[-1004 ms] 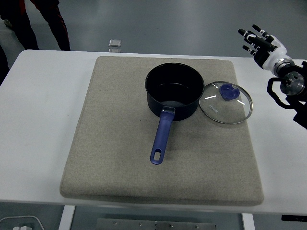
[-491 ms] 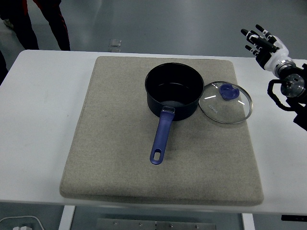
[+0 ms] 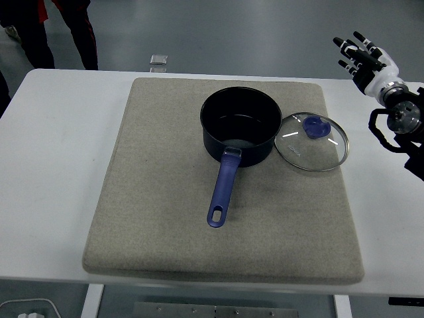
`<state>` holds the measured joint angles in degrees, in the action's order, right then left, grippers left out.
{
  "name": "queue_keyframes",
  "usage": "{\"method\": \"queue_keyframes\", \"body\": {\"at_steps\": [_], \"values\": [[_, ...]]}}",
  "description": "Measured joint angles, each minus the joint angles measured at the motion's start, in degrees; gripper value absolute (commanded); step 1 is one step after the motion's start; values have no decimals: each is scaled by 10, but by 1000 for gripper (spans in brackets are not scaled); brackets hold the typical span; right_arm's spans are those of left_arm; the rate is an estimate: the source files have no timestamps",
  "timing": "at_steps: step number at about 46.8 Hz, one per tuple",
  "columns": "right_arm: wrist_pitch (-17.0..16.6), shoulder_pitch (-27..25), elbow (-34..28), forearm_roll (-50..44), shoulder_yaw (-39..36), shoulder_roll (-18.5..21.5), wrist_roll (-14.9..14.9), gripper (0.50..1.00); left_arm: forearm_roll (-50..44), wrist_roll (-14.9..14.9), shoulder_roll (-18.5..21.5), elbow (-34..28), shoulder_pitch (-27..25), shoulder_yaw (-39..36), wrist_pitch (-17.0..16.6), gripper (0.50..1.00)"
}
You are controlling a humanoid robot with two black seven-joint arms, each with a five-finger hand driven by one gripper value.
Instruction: Lift the pot lid and place it to the right of the pot.
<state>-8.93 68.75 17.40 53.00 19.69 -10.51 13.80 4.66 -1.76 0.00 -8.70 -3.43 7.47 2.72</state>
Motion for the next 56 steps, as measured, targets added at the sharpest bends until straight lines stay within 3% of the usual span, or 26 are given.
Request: {"method": "queue_keyframes", "body": {"at_steps": [56], "values": [[11,-12,-11,-3,-1,8,0,946,0,0,0,0,0,0,0,1000]]}}
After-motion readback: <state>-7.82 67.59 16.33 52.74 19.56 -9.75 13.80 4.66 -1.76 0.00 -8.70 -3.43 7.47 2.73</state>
